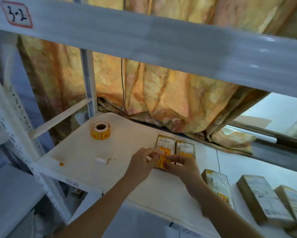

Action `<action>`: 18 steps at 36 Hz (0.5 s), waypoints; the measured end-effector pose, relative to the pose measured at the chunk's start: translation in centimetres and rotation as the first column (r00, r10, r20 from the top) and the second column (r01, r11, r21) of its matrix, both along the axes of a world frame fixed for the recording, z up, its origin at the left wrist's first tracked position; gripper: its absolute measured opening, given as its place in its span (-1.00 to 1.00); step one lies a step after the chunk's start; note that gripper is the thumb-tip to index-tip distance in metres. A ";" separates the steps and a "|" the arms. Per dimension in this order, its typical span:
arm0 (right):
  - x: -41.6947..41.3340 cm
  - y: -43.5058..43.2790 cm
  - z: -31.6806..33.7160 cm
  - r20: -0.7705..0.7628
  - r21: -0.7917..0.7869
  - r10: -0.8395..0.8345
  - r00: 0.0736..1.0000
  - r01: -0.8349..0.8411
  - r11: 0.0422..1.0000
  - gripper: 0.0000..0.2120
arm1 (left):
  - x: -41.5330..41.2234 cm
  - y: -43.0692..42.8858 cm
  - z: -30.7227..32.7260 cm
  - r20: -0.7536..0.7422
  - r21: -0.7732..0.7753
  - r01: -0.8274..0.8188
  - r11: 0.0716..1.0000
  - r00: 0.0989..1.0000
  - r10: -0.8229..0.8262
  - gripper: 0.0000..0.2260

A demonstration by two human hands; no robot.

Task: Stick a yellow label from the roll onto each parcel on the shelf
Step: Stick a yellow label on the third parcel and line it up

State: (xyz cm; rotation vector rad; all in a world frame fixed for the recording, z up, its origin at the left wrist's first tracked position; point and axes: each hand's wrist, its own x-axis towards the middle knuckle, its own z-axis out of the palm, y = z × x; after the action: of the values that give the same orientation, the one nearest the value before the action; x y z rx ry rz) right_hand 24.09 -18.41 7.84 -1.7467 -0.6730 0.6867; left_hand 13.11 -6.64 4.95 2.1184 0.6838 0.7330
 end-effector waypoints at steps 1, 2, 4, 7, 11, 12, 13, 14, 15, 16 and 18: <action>0.5 -0.7 0.0 -0.003 0.001 -0.011 1.000 0.011 1.000 -0.85 | 0.7 -0.5 0.1 0.011 -0.011 -0.001 1.000 1.000 0.001 -0.92; 1.1 -1.3 0.1 0.000 0.000 -0.017 1.000 0.017 1.000 -0.85 | 1.3 -1.1 0.3 0.017 -0.014 0.002 1.000 1.000 -0.002 -0.92; 2.0 -2.8 0.3 -0.003 0.005 -0.019 1.000 0.019 1.000 -0.84 | 2.5 -2.2 0.5 0.021 -0.015 0.032 0.999 0.999 -0.031 -0.92; 3.3 -5.0 0.8 -0.023 0.029 -0.028 0.999 0.028 0.999 -0.84 | 4.1 -4.1 0.7 0.053 -0.074 0.089 0.993 0.995 -0.085 -0.93; 5.2 -8.1 0.9 0.029 -0.011 -0.054 0.998 0.055 0.998 -0.83 | 6.1 -6.6 0.5 0.058 -0.117 0.173 0.978 0.984 -0.167 -0.90; 5.6 -8.9 0.8 0.042 -0.029 -0.055 0.998 0.056 0.998 -0.83 | 6.6 -7.2 0.4 0.054 -0.115 0.190 0.975 0.981 -0.185 -0.90; 6.1 -9.6 0.7 0.051 -0.054 -0.055 0.997 0.058 0.997 -0.82 | 7.1 -7.9 0.3 0.048 -0.110 0.204 0.973 0.979 -0.200 -0.90; 6.5 -10.4 0.7 0.058 -0.073 -0.056 0.997 0.060 0.996 -0.82 | 7.7 -8.5 0.2 0.043 -0.109 0.216 0.970 0.976 -0.212 -0.90; 6.9 -11.1 0.7 0.068 -0.095 -0.061 0.996 0.068 0.993 -0.82 | 8.3 -9.1 0.2 0.035 -0.113 0.227 0.967 0.974 -0.225 -0.90; 7.2 -11.8 0.7 0.077 -0.109 -0.070 0.995 0.078 0.991 -0.81 | 8.8 -9.8 0.1 0.027 -0.117 0.240 0.964 0.971 -0.238 -0.89; 7.7 -13.1 0.6 0.089 -0.124 -0.083 0.993 0.094 0.988 -0.81 | 9.8 -11.0 -0.1 0.009 -0.119 0.264 0.957 0.964 -0.265 -0.88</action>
State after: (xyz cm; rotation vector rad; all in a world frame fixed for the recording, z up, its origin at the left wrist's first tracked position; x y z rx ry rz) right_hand 31.82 -31.52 8.45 -1.9205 -0.6147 0.6096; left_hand 22.95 -17.62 4.85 2.0512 0.4237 0.5244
